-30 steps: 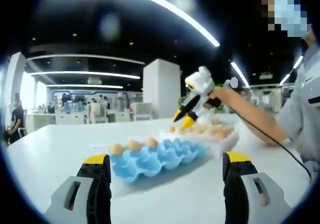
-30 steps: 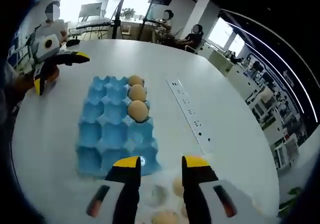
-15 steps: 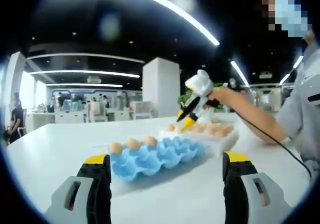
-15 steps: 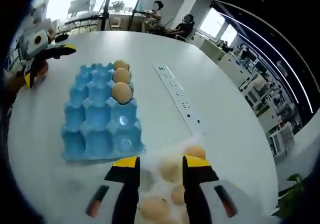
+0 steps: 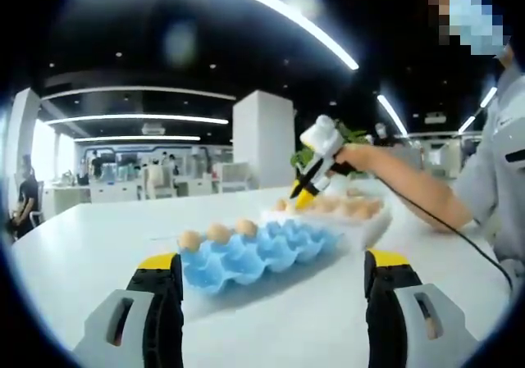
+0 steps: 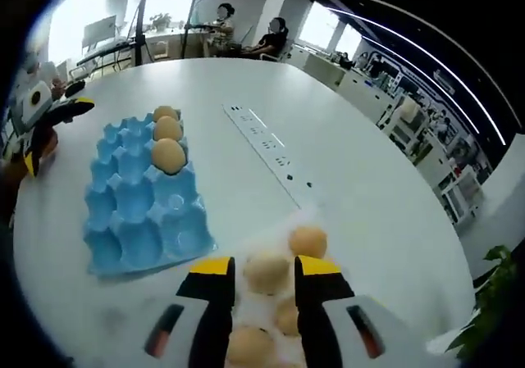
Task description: Pick up the eggs on the table and place them into the egg tray on the table
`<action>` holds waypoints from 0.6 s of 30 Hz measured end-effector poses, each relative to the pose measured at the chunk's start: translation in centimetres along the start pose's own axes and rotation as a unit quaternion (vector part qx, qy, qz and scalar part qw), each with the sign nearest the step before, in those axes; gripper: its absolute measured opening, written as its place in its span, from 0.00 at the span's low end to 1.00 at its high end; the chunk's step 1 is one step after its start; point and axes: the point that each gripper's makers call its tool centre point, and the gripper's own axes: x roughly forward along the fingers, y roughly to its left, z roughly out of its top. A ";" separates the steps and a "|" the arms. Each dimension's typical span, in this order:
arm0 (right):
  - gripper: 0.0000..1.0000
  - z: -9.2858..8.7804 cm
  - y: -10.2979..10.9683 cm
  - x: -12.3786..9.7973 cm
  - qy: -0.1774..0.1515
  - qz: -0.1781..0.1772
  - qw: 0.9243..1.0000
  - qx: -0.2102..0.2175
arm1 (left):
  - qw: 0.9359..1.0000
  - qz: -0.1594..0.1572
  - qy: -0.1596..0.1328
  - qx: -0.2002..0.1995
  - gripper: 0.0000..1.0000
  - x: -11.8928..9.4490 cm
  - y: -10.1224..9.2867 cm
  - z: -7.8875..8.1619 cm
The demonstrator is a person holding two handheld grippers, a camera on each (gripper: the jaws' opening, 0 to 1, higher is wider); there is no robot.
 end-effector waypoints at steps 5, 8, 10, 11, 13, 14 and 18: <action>0.30 -0.2 -0.3 0.8 0.005 0.006 1.000 0.005 | 1.000 0.000 0.001 0.002 0.93 0.0 0.0 0.0; 0.29 -0.6 -0.7 1.0 0.009 0.002 1.000 0.018 | 1.000 -0.001 0.001 0.000 0.93 0.0 0.0 0.0; 0.27 -0.9 -0.7 1.0 0.011 0.002 1.000 0.026 | 1.000 -0.004 -0.001 -0.004 0.93 0.0 -0.1 0.1; 0.27 -0.9 -0.7 1.1 0.011 0.003 0.999 0.031 | 1.000 -0.004 -0.001 -0.004 0.93 0.0 -0.1 0.1; 0.27 -0.8 -0.6 1.2 0.007 0.003 0.999 0.037 | 1.000 -0.003 -0.001 -0.003 0.92 0.0 -0.1 0.1; 0.27 -0.9 -0.6 1.2 0.007 0.002 0.999 0.039 | 1.000 -0.003 -0.001 -0.002 0.92 0.0 -0.1 0.1; 0.26 -1.0 -0.4 1.4 0.000 0.013 0.998 0.063 | 1.000 -0.003 0.001 -0.002 0.92 0.1 -0.1 0.0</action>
